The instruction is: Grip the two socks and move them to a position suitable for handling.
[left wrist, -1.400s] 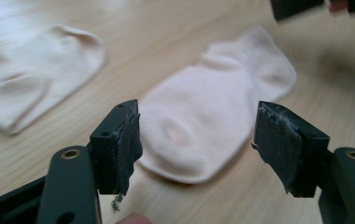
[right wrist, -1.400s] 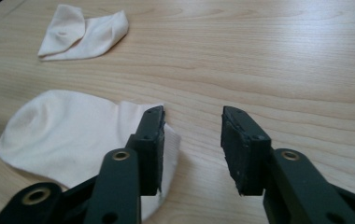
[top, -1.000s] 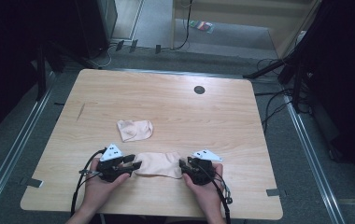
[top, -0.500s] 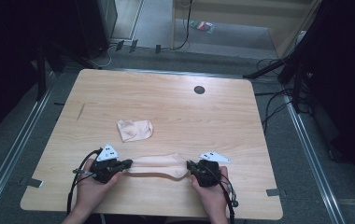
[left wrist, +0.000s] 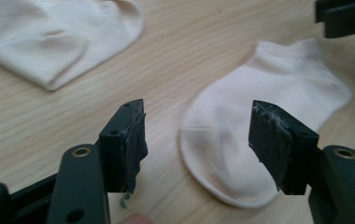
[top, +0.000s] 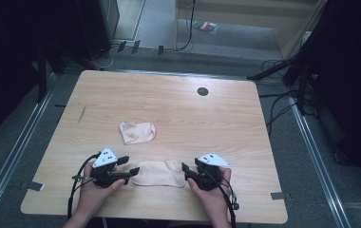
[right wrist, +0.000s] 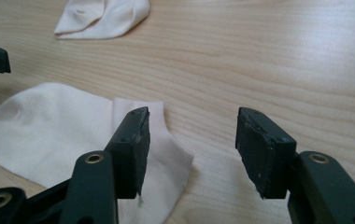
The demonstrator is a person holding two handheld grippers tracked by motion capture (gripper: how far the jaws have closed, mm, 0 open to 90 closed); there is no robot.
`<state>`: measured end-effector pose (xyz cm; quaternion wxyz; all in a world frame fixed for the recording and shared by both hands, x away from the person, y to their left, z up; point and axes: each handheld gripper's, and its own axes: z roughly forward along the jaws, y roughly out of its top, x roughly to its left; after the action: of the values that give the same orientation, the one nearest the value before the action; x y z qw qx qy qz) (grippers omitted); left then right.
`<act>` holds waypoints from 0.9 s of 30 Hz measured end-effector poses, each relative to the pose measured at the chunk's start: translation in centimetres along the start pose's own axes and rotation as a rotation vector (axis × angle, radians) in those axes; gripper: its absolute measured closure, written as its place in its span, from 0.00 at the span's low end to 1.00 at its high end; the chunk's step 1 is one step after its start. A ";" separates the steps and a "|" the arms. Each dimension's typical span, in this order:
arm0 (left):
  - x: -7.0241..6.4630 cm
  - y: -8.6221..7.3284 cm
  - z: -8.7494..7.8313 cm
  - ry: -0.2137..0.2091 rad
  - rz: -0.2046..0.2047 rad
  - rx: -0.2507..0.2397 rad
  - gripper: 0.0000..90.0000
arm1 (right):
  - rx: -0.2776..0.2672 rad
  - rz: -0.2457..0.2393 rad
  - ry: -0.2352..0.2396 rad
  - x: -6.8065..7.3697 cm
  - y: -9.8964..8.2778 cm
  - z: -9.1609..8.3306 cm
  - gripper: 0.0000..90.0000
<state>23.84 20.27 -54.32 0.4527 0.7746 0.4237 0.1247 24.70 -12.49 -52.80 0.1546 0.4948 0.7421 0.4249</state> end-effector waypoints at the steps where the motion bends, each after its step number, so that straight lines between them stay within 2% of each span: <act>1: 0.3 0.0 0.0 0.004 -0.008 -0.004 0.41 | 0.000 0.000 0.000 0.0 0.0 0.0 0.50; 2: 0.8 -0.1 -0.1 0.030 -0.024 -0.012 0.40 | -0.008 -0.015 0.009 0.4 0.4 0.2 0.51; 5: 1.3 -0.1 -0.3 0.054 -0.028 -0.026 0.40 | -0.015 -0.031 0.011 0.9 0.9 0.3 0.51; 8: 2.7 -0.1 -1.1 0.115 -0.025 -0.090 0.39 | -0.029 -0.053 0.029 2.0 2.3 0.8 0.52; 9: 2.7 -0.1 -1.1 0.115 -0.025 -0.090 0.38 | -0.029 -0.053 0.029 2.0 2.3 0.8 0.52; 12: 3.8 -0.3 -1.7 0.142 -0.043 -0.135 0.33 | -0.040 -0.070 0.039 2.9 3.5 1.4 0.52; 13: 4.2 -0.3 -1.9 0.153 -0.052 -0.145 0.31 | -0.045 -0.079 0.041 3.4 4.3 2.0 0.53; 15: 4.9 -0.4 -2.4 0.160 -0.094 -0.170 0.29 | -0.052 -0.083 0.048 3.9 5.1 2.7 0.54; 16: 5.2 -0.4 -2.6 0.163 -0.111 -0.181 0.29 | -0.052 -0.083 0.048 3.9 5.1 2.7 0.54; 18: 5.8 -0.5 -2.9 0.183 -0.127 -0.201 0.28 | -0.055 -0.083 0.060 4.4 5.8 3.4 0.55; 20: 6.3 -0.7 -3.0 0.210 -0.141 -0.206 0.25 | -0.054 -0.082 0.083 5.2 6.9 4.7 0.58; 23: 6.6 -0.8 -2.8 0.215 -0.161 -0.199 0.24 | -0.050 -0.078 0.097 5.8 7.6 5.7 0.60; 27: 6.6 -0.9 -2.5 0.218 -0.170 -0.196 0.23 | -0.030 -0.112 0.117 7.2 9.1 8.3 0.66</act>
<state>25.96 27.05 -54.92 0.4863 0.6701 0.5199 0.2098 32.17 -0.92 -49.20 0.1418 0.4242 0.7701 0.4548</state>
